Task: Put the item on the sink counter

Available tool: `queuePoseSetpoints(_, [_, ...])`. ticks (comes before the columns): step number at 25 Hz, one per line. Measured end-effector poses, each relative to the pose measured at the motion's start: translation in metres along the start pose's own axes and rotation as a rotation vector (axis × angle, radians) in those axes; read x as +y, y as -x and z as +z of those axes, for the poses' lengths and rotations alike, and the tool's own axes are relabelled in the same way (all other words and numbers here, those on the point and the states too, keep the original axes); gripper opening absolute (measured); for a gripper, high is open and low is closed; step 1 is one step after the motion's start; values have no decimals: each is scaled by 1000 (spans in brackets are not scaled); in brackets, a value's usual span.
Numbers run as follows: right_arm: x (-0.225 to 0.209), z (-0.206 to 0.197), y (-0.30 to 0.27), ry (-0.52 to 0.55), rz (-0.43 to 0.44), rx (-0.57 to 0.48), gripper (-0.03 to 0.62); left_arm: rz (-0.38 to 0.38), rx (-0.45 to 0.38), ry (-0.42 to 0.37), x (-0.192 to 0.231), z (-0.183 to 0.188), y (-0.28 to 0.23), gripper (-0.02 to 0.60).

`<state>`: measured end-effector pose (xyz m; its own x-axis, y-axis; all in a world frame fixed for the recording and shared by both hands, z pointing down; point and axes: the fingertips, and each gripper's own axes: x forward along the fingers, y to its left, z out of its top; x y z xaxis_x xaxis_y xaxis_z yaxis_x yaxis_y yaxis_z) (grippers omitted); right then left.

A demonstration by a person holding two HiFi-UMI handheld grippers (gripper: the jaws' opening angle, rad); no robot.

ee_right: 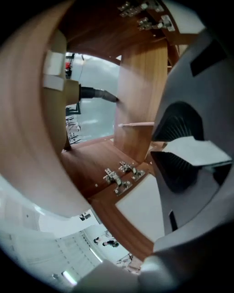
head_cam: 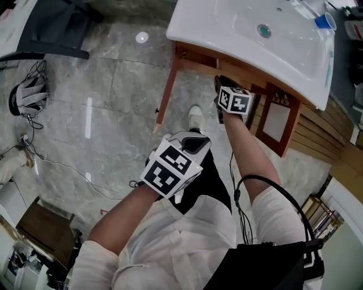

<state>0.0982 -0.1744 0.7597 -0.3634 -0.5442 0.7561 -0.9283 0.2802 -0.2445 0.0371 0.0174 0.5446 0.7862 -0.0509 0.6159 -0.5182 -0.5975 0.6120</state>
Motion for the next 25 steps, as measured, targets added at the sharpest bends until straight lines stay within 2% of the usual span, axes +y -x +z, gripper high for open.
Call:
queuePoseSetpoints(6, [41, 15, 92, 77, 46, 12, 34, -13, -21, -35, -33, 9, 33, 6])
queuePoseSetpoints(11, [75, 31, 171, 125, 94, 21, 31, 2, -26, -72, -65, 11, 70, 6])
queuePoseSetpoints(17, [103, 96, 238, 191, 148, -49, 32, 34, -33, -97, -73, 20, 110, 6])
queuePoseSetpoints(21, [93, 157, 254, 281, 151, -87, 32, 69, -39, -116, -73, 47, 111, 6])
queuePoseSetpoints(25, [76, 219, 248, 389, 163, -110, 32, 84, -49, -110, -77, 84, 100, 6])
